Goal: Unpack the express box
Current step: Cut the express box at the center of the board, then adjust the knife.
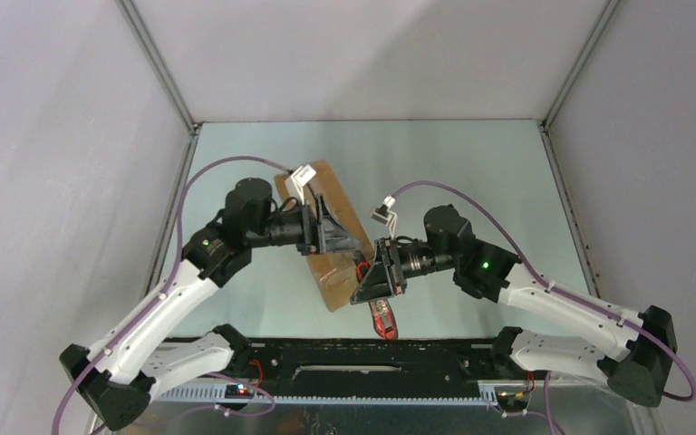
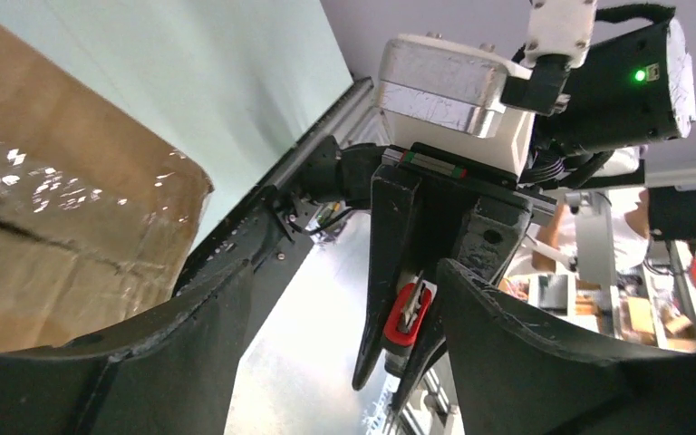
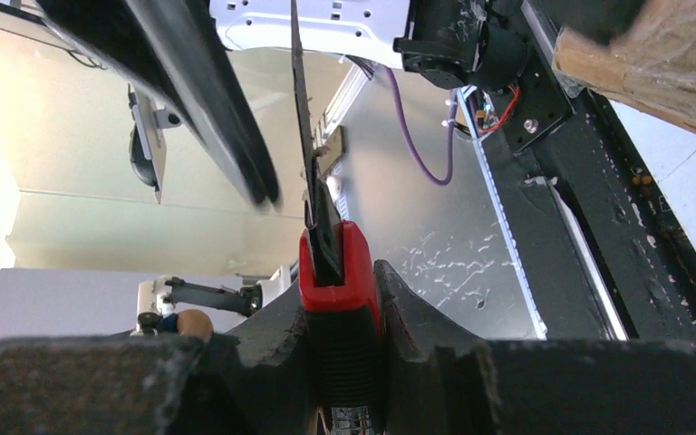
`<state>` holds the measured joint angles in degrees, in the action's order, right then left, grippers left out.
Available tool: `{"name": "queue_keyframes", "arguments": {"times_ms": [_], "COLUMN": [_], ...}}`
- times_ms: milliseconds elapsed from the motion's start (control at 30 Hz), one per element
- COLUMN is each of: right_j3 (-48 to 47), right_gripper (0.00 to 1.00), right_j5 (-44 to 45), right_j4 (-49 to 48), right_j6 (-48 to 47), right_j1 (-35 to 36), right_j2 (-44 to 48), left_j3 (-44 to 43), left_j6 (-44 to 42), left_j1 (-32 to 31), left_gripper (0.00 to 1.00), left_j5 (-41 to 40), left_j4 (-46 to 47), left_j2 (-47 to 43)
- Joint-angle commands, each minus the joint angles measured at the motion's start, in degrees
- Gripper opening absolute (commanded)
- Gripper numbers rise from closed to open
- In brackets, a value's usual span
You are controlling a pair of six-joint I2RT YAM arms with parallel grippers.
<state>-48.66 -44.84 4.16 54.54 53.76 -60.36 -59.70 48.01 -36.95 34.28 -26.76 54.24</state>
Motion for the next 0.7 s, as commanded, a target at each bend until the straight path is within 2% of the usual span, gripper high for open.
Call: {"name": "queue_keyframes", "arguments": {"times_ms": [0, 100, 133, 200, 267, 300, 333, 367, 433, 467, 533, 667], "right_j3": [-4.3, -4.3, -4.2, -4.2, -3.9, -3.6, -3.4, -3.2, -2.9, -2.4, -0.8, 5.4], "right_gripper": [0.00, 0.00, 0.00, 0.01, 0.14, 0.23, 0.34, 0.49, 0.84, 0.98, 1.00, 1.00], "right_j5": [-0.2, 0.3, 0.7, 2.2, 4.2, 4.9, 5.5, 6.3, 9.5, 11.2, 16.0, 22.6], "right_j4": [-3.5, -3.5, -3.3, -1.1, 0.7, 0.9, 0.8, 0.8, 2.0, 1.9, 1.4, -4.4], "right_j6": [0.4, 0.7, 0.7, 0.6, 0.3, 0.5, 1.0, 1.5, 2.3, 2.5, 3.5, 7.0], "right_j1": [0.7, 0.7, 0.5, -0.4, -2.1, -2.9, -3.7, -4.5, -5.7, -5.9, -6.0, -5.7], "right_j2": [-0.8, -1.0, -1.0, -0.8, 0.4, 1.0, 1.6, 2.1, 3.3, 4.3, 6.8, 11.9], "left_j3": [3.7, 5.0, 5.7, 6.8, 7.5, 7.7, 8.0, 8.1, 8.9, 9.3, 11.1, 17.7], "left_j6": [4.0, 5.2, 6.3, 8.7, 10.2, 10.9, 11.7, 12.7, 15.8, 17.7, 22.2, 33.5], "left_j1": [-1.7, -2.7, -2.7, -2.8, -2.7, -2.7, -2.7, -2.6, -1.6, -0.4, 1.5, 5.3], "left_gripper": [0.75, 0.63, 0.56, 0.36, 0.06, 0.01, 0.00, 0.00, 0.00, 0.00, 0.00, 0.00], "left_j5": [7.9, 8.6, 9.0, 9.6, 9.5, 9.0, 8.3, 6.8, 3.4, 1.7, -1.5, -5.8], "left_j4": [14.4, 17.0, 18.8, 21.2, 22.4, 22.6, 22.8, 22.9, 23.3, 23.6, 25.1, 37.5], "left_j2": [0.1, 1.0, 1.1, 1.1, 0.9, 0.8, 0.7, 0.4, -0.3, -0.8, -2.3, -5.3]}}
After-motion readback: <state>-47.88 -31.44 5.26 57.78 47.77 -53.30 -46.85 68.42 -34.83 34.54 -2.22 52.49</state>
